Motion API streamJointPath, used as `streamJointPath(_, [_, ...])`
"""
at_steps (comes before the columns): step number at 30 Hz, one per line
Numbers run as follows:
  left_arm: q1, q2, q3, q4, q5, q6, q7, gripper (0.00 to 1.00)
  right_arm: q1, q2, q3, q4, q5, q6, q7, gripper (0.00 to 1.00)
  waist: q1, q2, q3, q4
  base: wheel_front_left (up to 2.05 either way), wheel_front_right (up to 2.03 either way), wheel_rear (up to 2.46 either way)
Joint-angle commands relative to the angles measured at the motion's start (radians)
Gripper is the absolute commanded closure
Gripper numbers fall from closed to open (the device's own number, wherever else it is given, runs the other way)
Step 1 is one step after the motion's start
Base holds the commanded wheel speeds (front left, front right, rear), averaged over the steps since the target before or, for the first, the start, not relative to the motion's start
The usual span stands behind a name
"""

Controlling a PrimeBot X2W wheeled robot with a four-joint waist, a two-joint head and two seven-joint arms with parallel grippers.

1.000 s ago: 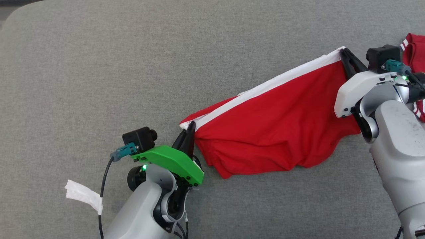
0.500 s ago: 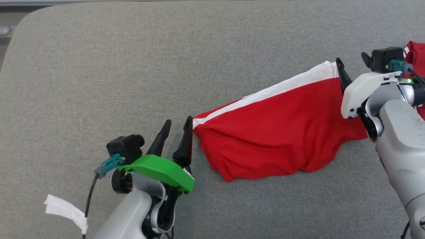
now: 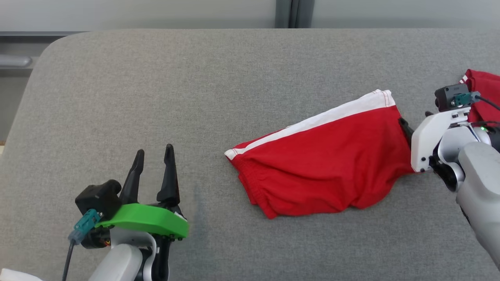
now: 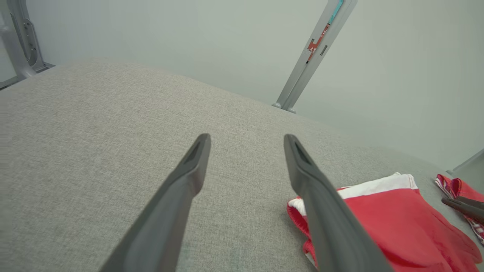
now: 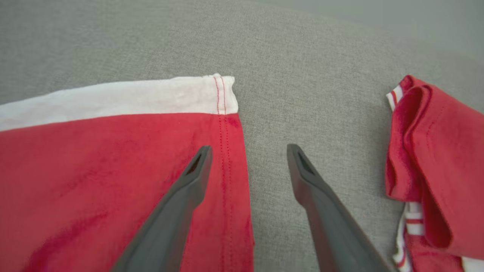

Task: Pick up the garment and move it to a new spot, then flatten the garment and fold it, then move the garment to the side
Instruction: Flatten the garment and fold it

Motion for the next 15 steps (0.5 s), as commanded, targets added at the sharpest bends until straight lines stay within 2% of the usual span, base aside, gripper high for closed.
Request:
streamJointPath(1, [0.014, 0.014, 0.005, -0.006, 0.014, 0.009, -0.004, 0.0, 0.024, -0.01, 0.011, -0.014, 0.027, -0.002, 0.02, 0.0, 0.0, 0.0, 0.002, 0.005, 0.0, 0.0, 0.0])
streamJointPath(6, [0.024, 0.018, 0.019, -0.031, 0.016, 0.021, -0.01, 0.0, 0.078, -0.033, 0.031, -0.037, 0.116, -0.002, 0.084, 0.0, 0.0, 0.0, 0.018, 0.025, 0.0, 0.0, 0.0])
streamJointPath(11, [0.019, 0.01, 0.029, -0.05, 0.015, 0.027, -0.013, 0.0, 0.11, -0.028, 0.048, -0.023, 0.159, -0.002, 0.119, 0.0, 0.0, 0.0, 0.023, 0.04, 0.0, 0.0, 0.0])
streamJointPath(12, [0.018, 0.01, 0.029, -0.052, 0.015, 0.028, -0.012, 0.0, 0.114, -0.026, 0.05, -0.018, 0.165, -0.001, 0.117, 0.47, 0.0, 0.0, 0.024, 0.042, 0.0, 0.0, 0.0])
streamJointPath(13, [0.017, 0.01, 0.029, -0.054, 0.017, 0.028, -0.012, 0.0, 0.116, -0.024, 0.052, -0.013, 0.17, -0.001, 0.112, 0.68, 0.0, 0.0, 0.023, 0.043, 0.0, 0.0, 0.0])
streamJointPath(15, [0.018, 0.012, 0.028, -0.054, 0.019, 0.028, -0.013, 0.0, 0.114, -0.022, 0.052, -0.009, 0.172, -0.001, 0.093, 0.98, 0.0, 0.0, 0.022, 0.041, 0.0, 0.0, 0.0])
